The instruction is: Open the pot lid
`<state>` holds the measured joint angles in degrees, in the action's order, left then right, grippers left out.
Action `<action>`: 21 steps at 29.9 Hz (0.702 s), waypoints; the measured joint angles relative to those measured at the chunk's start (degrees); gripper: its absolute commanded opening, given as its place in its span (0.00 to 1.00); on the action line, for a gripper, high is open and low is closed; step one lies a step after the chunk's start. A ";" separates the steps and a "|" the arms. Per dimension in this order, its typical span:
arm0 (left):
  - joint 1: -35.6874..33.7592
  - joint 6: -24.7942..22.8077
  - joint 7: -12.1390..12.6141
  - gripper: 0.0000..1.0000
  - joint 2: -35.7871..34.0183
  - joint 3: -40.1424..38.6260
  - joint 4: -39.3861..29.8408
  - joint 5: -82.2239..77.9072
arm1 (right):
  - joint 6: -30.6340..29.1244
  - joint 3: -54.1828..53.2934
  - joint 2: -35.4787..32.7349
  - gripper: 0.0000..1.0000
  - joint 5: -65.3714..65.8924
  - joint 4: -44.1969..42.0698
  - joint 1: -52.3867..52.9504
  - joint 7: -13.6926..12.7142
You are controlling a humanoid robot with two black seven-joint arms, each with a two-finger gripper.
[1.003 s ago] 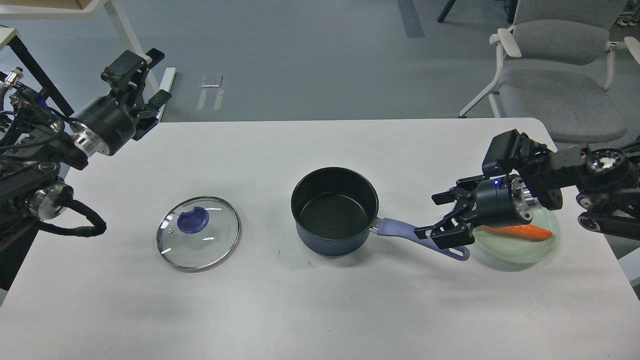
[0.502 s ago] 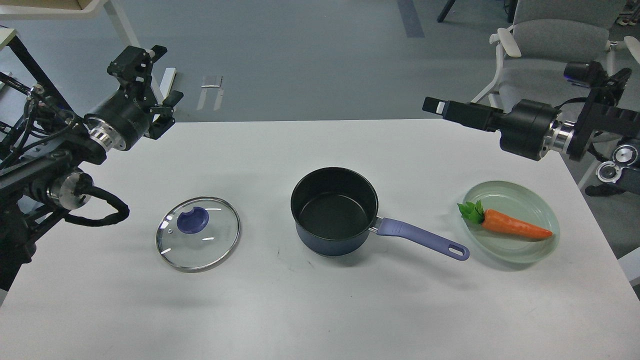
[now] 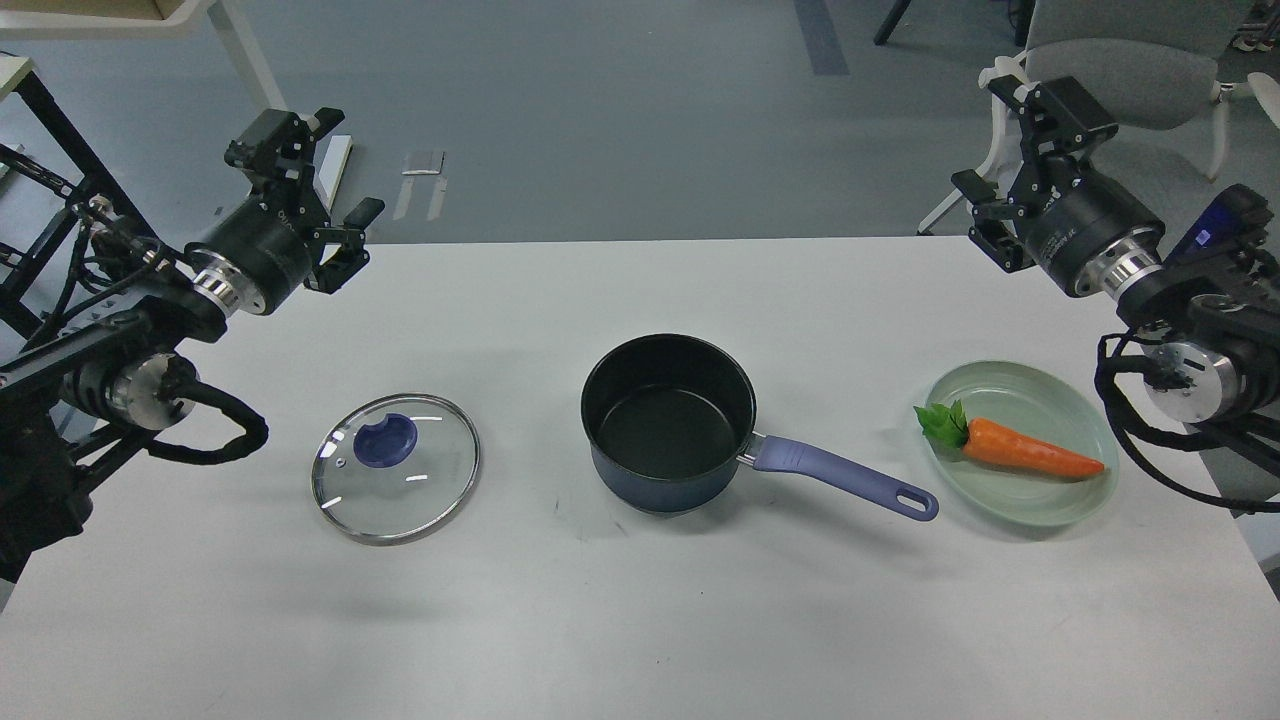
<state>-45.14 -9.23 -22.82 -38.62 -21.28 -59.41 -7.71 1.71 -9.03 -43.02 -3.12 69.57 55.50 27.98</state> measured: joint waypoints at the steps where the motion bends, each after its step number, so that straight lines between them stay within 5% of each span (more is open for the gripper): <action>1: 0.27 0.16 -0.16 0.99 0.23 -0.32 0.00 0.10 | -0.35 -1.01 0.54 0.99 -2.07 -0.31 -0.75 0.00; 13: 5.46 1.62 -0.02 0.99 5.36 -8.94 2.87 0.04 | -17.74 -6.13 4.90 0.99 -7.80 -9.01 -8.35 0.02; 21: 9.94 -3.03 0.17 0.99 6.83 -12.04 3.52 -0.43 | -19.48 -6.70 6.29 0.99 -7.80 -9.19 -10.97 0.02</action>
<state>-35.20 -12.26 -22.66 -31.78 -33.32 -55.89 -8.14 -17.76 -15.73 -36.73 -10.92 60.38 44.53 28.01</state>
